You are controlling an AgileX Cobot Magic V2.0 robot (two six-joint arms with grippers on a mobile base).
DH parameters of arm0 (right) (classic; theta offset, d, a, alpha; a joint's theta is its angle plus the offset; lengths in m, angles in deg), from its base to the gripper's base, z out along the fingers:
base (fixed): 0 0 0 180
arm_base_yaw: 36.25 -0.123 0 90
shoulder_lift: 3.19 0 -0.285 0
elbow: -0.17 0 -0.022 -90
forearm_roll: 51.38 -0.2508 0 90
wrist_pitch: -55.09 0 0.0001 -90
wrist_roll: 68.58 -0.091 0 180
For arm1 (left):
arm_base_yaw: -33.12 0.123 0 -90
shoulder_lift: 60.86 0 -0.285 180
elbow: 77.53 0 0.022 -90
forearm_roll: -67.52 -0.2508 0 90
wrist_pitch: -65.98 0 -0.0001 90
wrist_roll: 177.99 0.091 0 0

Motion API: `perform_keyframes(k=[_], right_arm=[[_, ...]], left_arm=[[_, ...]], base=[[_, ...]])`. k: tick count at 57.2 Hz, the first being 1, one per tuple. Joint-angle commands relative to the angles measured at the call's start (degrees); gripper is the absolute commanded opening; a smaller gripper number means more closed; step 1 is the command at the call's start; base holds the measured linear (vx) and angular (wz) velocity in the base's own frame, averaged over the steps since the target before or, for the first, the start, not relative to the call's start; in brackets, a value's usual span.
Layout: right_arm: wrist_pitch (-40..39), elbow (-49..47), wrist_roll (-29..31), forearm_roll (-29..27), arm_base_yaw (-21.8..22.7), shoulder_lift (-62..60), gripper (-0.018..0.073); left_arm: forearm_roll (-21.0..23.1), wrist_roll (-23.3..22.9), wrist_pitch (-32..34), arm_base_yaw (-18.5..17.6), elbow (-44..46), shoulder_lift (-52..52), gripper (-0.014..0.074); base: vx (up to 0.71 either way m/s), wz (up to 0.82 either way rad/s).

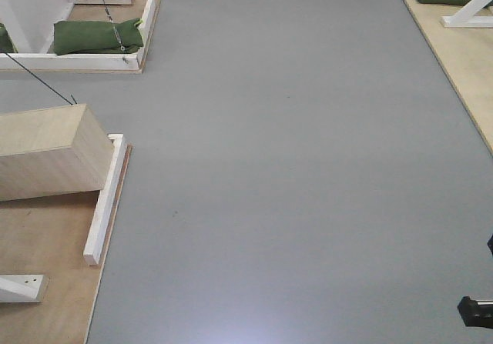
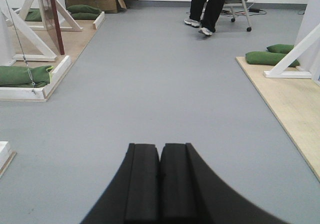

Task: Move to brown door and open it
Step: 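Drive the base forward along the grey floor toward the brown door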

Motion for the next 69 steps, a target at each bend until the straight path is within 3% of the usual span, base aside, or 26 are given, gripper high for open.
perform_keyframes(k=[1,69], right_arm=[[-4.72,0.22,0.31,0.35,-0.11,-0.66,0.0],[-4.74,0.22,0.31,0.35,-0.1,-0.8,0.0]], left_arm=[[-0.03,-0.38,4.45,0.08,0.96,-0.86,-0.0006],[-0.03,-0.38,4.45,0.13,0.96,-1.02,-0.0006]], base=[[0.0,0.0],[0.05,0.0]])
